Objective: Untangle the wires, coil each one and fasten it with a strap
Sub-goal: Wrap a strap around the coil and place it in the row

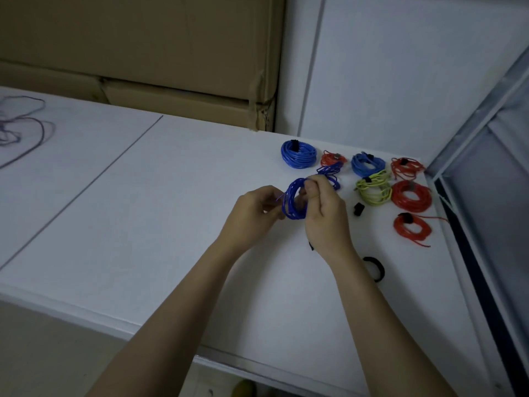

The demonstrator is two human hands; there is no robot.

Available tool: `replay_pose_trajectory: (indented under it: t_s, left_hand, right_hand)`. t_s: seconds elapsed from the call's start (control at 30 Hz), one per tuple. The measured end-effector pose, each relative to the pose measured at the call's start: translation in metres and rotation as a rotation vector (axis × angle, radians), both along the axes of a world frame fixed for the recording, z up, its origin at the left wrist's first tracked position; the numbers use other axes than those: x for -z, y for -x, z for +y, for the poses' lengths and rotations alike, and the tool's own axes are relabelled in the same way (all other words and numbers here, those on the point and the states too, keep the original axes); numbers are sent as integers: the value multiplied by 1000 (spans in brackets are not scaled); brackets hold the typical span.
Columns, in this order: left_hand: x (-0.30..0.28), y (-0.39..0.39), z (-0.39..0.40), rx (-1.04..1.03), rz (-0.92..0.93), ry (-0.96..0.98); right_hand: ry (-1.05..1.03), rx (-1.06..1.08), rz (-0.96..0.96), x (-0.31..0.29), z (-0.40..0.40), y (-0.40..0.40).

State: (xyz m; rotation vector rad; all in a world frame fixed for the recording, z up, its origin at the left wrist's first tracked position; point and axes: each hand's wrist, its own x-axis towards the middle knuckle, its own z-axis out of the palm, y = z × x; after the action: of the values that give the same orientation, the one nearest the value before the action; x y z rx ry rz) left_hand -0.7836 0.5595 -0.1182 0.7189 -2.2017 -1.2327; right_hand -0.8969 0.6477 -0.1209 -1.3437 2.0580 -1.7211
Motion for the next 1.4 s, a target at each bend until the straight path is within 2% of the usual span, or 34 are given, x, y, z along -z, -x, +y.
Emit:
replay_pose_trajectory:
  t_s: [0.27, 0.43, 0.63, 0.8, 0.9, 1.17, 1.4]
  left_hand:
    - [2, 9, -18, -9, 140, -368]
    - [4, 12, -29, 52, 218, -584]
    - [5, 15, -44, 106, 110, -564]
    - [7, 15, -46, 217, 198, -808]
    - [9, 12, -48, 232, 219, -877]
    - [15, 9, -44, 147, 277, -897]
    - [12, 6, -41, 230, 281, -909]
  right_hand:
    - [-69, -39, -120, 5, -8, 0]
    - [-121, -4, -80, 15, -14, 4]
    - [-164, 41, 32, 19, -16, 8]
    - [-199, 71, 145, 22, -14, 7]
    - [-210, 60, 168, 23, -13, 5]
    - [-256, 130, 216, 22, -11, -7]
    - [-289, 177, 206, 23, -10, -6]
